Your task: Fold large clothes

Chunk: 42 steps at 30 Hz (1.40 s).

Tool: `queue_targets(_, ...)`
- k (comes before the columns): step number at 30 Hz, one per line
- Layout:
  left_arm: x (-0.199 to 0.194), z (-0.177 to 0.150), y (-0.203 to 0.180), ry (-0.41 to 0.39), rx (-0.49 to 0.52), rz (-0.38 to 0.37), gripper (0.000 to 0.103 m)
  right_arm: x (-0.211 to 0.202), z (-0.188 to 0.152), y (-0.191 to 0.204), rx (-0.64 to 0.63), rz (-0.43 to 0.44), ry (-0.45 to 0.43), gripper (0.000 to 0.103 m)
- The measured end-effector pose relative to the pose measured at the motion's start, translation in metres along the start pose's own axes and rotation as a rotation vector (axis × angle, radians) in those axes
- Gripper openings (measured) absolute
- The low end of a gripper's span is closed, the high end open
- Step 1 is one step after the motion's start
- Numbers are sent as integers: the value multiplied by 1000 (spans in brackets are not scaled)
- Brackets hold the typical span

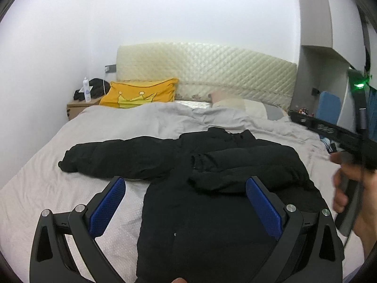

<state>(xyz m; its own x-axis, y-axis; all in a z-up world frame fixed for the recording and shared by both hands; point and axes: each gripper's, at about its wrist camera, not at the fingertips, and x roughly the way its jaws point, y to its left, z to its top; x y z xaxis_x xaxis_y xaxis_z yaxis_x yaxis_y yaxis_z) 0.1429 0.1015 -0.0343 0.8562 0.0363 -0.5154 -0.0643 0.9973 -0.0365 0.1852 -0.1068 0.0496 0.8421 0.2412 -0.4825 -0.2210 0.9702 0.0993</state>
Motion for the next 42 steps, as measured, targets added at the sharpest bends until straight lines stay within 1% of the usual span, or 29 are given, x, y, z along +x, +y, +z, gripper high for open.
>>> queue_targets(3, -6, -4, -12, 28, 17, -5, 102, -37, -6, -12, 45, -48, -10, 54)
queue_targets(5, -12, -8, -18, 27, 17, -19, 102, -61, -13, -18, 58, -47, -21, 55)
queue_targets(9, -25, -10, -31, 6, 37, -39, 102, -99, -32, -24, 15, -82, -48, 57)
queue_targets(12, -33, -19, -38, -23, 40, -56, 102, -123, -56, -29, -1, -100, -55, 60)
queue_targets(13, -30, -24, -40, -22, 46, -58, 102, -132, -66, -34, 13, -112, -64, 63)
queue_targets(15, -22, -35, -41, -1, 48, -65, 102, -142, -86, -43, 46, -113, -69, 65)
queue_targets(18, -15, -44, -38, 14, 19, -101, 102, -148, -107, -47, 39, -128, -58, 65)
queue_targets(21, -18, -48, -37, -4, 31, -90, 102, -150, -124, -50, 47, -132, -48, 65)
queue_targets(24, -21, -52, -38, 0, 37, -98, 102, -151, -142, -51, 54, -135, -55, 67)
queue_targets(26, -24, -53, -40, -5, 52, -88, 102, -150, -150, -52, 53, -152, -45, 68)
queue_targets(30, -25, -57, -40, -10, 63, -100, 102, -156, -161, -59, 112, -146, -39, 70)
queue_targets(32, -22, -59, -37, -12, 60, -110, 102, -160, -166, -61, 124, -154, -52, 78)
queue_targets(33, -21, -59, -35, -11, 58, -115, 102, -161, -167, -62, 128, -158, -56, 79)
queue_targets(35, -15, -59, -27, -7, 38, -133, 102, -163, -170, -62, 130, -170, -65, 87)
queue_targets(36, -13, -59, -22, -6, 29, -141, 102, -164, -171, -62, 124, -176, -68, 88)
queue_targets(37, -10, -58, -16, -3, 22, -151, 102, -164, -172, -61, 114, -182, -72, 94)
queue_targets(38, -7, -58, -11, 1, 20, -158, 102, -165, -172, -59, 104, -189, -76, 102)
queue_targets(40, 1, -54, 1, 26, 30, -150, 102, -166, -172, -57, 93, -194, -93, 103)
queue_targets(42, 10, -48, 16, 53, 46, -125, 102, -167, -172, -57, 93, -175, -102, 103)
